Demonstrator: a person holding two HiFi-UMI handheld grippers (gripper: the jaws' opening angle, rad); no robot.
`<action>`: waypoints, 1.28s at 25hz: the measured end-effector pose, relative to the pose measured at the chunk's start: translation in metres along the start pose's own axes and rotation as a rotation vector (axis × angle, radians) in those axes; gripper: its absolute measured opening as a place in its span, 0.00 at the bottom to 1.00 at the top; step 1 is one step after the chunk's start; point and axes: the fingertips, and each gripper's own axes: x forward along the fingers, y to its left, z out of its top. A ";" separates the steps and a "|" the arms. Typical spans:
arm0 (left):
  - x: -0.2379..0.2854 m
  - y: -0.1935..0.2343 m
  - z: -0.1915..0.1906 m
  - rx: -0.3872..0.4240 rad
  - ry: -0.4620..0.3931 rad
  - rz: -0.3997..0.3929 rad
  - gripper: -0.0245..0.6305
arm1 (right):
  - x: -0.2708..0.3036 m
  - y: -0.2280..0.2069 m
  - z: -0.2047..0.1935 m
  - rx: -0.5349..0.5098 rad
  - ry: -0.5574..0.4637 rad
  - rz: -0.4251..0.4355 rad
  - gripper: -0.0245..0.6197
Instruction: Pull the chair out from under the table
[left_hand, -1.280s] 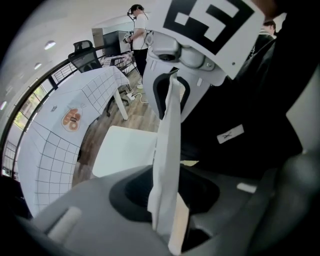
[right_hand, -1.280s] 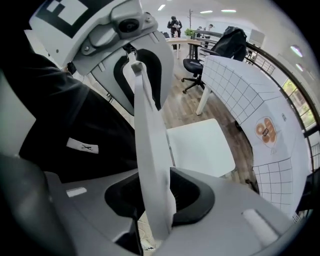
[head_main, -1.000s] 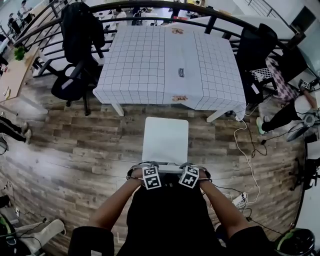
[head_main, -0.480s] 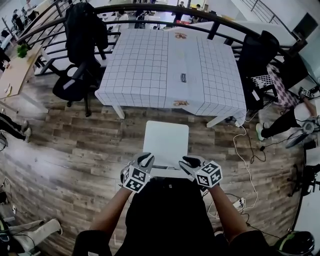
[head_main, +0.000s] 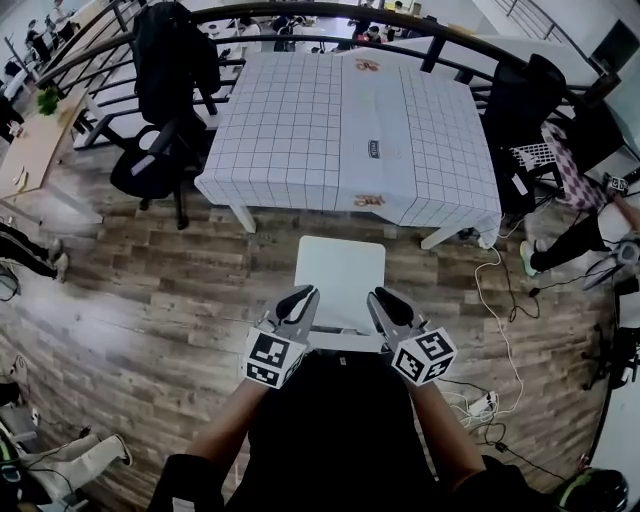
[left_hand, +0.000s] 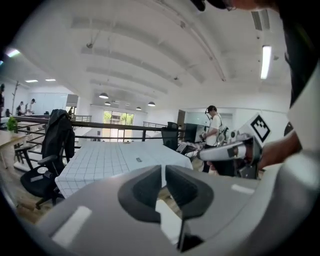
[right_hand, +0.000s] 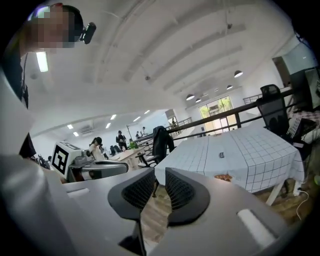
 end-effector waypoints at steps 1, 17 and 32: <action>0.000 -0.004 0.004 0.012 -0.012 -0.014 0.08 | -0.001 0.001 0.005 0.000 -0.025 -0.021 0.13; 0.001 -0.024 0.043 -0.002 -0.136 -0.098 0.05 | -0.036 0.002 0.064 -0.186 -0.248 -0.257 0.03; -0.005 -0.031 0.062 0.033 -0.252 -0.077 0.05 | -0.030 0.009 0.062 -0.330 -0.274 -0.312 0.03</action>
